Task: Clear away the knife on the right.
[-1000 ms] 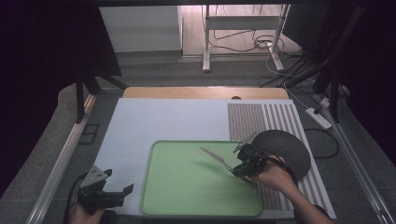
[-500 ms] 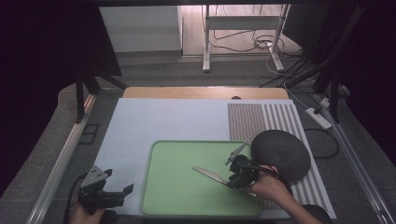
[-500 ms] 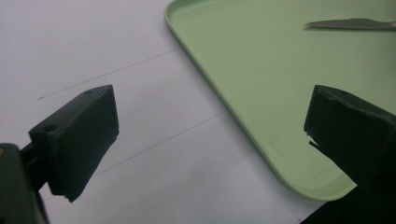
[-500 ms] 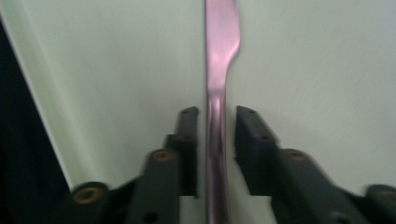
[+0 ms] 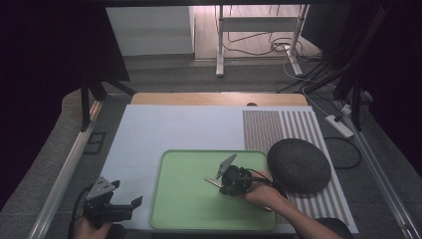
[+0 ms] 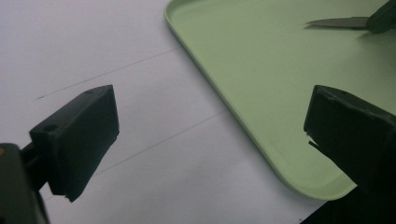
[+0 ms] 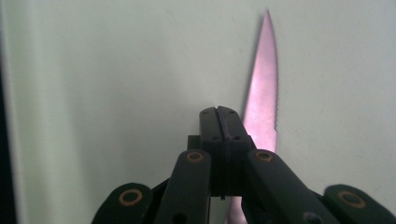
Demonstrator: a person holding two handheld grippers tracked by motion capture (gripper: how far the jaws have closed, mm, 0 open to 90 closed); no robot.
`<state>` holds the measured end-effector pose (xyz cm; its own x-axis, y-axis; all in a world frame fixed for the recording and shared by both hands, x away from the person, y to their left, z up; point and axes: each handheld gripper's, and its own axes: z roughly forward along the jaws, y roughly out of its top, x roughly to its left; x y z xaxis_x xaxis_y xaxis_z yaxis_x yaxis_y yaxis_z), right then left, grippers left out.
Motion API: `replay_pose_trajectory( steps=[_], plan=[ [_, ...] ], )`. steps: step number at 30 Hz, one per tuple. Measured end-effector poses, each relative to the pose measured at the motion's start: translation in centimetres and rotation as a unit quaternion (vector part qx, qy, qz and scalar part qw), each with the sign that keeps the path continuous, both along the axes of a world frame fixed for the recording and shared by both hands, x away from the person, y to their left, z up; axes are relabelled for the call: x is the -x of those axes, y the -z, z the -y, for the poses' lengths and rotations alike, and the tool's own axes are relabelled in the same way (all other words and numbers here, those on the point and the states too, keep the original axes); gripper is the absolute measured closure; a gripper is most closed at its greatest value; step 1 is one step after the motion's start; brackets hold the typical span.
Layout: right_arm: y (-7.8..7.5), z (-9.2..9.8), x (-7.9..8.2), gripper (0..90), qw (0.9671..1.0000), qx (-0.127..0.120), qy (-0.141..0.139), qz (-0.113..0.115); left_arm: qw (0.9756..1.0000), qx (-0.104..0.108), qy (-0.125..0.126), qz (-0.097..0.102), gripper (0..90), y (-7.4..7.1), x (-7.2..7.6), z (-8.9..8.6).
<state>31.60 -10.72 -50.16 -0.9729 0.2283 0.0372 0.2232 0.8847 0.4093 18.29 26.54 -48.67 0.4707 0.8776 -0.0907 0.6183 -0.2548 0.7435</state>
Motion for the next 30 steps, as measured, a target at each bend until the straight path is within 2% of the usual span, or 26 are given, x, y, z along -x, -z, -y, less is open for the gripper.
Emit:
replay_pose_trajectory(
  steps=[2, 4, 5, 7, 10, 16, 19, 25, 30],
  plan=[
    [0.2, 0.4, -0.5, 89.7, 0.9998, -0.008, 0.007, -0.014, 1.0, -0.001, 0.0, 0.0, 4.2, 0.0, 0.0, 0.0],
    [0.0, 1.3, -1.1, 89.8, 0.9996, 0.002, 0.027, 0.0, 1.0, -0.001, 0.0, 0.001, 4.2, 0.0, 0.0, 0.0],
    [0.0, 1.3, -1.1, 89.8, 0.9996, 0.002, 0.027, 0.0, 1.0, -0.001, 0.0, 0.001, 4.2, 0.0, 0.0, 0.0],
    [-0.1, 2.4, -1.7, 89.8, 0.9988, 0.004, 0.048, -0.003, 1.0, -0.001, 0.0, 0.001, 4.3, 0.0, 0.0, 0.0],
    [-0.2, 3.5, -2.1, 89.8, 0.9979, 0.01, 0.064, 0.004, 1.0, -0.001, 0.0, 0.0, 4.3, 0.0, 0.0, 0.0],
    [-0.3, 5.4, -2.2, 89.9, 0.9964, 0.014, 0.084, -0.003, 1.0, -0.003, 0.0, 0.001, 4.4, 0.0, 0.0, 0.1],
    [-0.4, 7.1, -2.3, 89.9, 0.9945, 0.014, 0.103, -0.007, 1.0, -0.002, 0.0, 0.0, 4.5, 0.0, 0.0, 0.1],
    [-0.6, 9.2, -2.3, 89.9, 0.9919, 0.011, 0.125, -0.016, 1.0, -0.003, 0.0, -0.001, 4.6, 0.0, 0.0, 0.1],
    [-0.6, 10.0, -2.1, 89.8, 0.991, 0.011, 0.133, -0.016, 1.0, -0.003, 0.0, -0.001, 4.6, 0.0, 0.0, 0.1]
  ],
)
